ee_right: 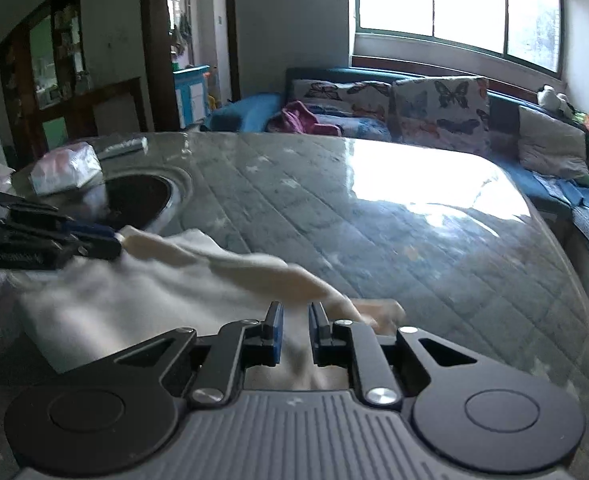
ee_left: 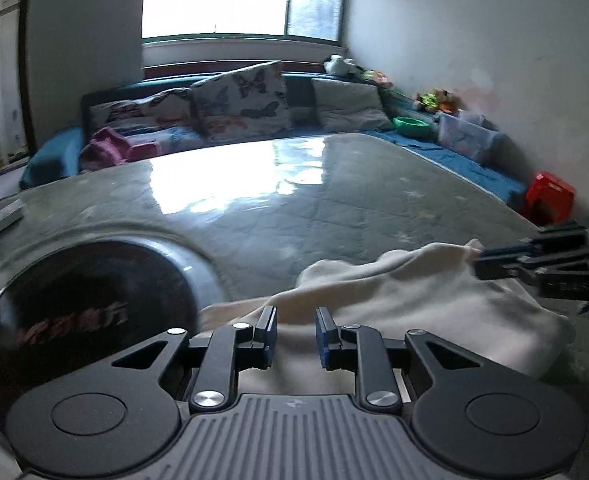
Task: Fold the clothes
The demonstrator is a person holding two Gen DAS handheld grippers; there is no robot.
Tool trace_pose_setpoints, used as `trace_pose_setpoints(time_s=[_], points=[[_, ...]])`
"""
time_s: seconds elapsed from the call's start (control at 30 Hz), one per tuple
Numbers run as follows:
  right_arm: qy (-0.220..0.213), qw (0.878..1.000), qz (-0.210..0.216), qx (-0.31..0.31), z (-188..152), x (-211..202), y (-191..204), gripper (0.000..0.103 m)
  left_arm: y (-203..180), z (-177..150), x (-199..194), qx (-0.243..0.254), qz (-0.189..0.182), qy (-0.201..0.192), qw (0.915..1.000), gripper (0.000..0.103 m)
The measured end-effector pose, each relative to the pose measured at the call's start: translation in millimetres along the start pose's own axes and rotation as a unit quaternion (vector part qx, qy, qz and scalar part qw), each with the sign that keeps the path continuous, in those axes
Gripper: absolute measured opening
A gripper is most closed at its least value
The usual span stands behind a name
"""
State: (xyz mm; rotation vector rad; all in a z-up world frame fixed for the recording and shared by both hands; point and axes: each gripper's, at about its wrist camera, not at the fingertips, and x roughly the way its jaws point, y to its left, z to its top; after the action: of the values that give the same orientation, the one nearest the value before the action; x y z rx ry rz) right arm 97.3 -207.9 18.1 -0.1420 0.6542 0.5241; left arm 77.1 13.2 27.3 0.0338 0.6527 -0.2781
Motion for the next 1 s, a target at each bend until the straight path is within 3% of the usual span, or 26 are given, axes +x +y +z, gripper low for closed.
trace_pose_setpoints(time_s=[0.33, 0.6, 0.77, 1.0], points=[[0.016, 1.000, 0.000, 0.006, 12.1, 39.2, -2.7, 0.015, 3.8, 14.5, 29.5, 0.008, 0.022, 0.018, 0.9996, 0.025], [0.015, 1.000, 0.000, 0.005, 13.1, 43.6, 2.1, 0.025, 1.9, 17.8, 37.1, 0.005, 0.031, 0.023, 0.9992, 0.025], [0.007, 1.000, -0.003, -0.001, 17.4, 37.1, 7.5, 0.033, -0.1, 18.9, 34.5, 0.007, 0.037, 0.024, 0.9990, 0.028], [-0.005, 0.999, 0.041, -0.033, 13.9, 13.6, 43.8, 0.041, -3.0, 17.5, 25.1, 0.005, 0.042, 0.017, 0.9990, 0.028]])
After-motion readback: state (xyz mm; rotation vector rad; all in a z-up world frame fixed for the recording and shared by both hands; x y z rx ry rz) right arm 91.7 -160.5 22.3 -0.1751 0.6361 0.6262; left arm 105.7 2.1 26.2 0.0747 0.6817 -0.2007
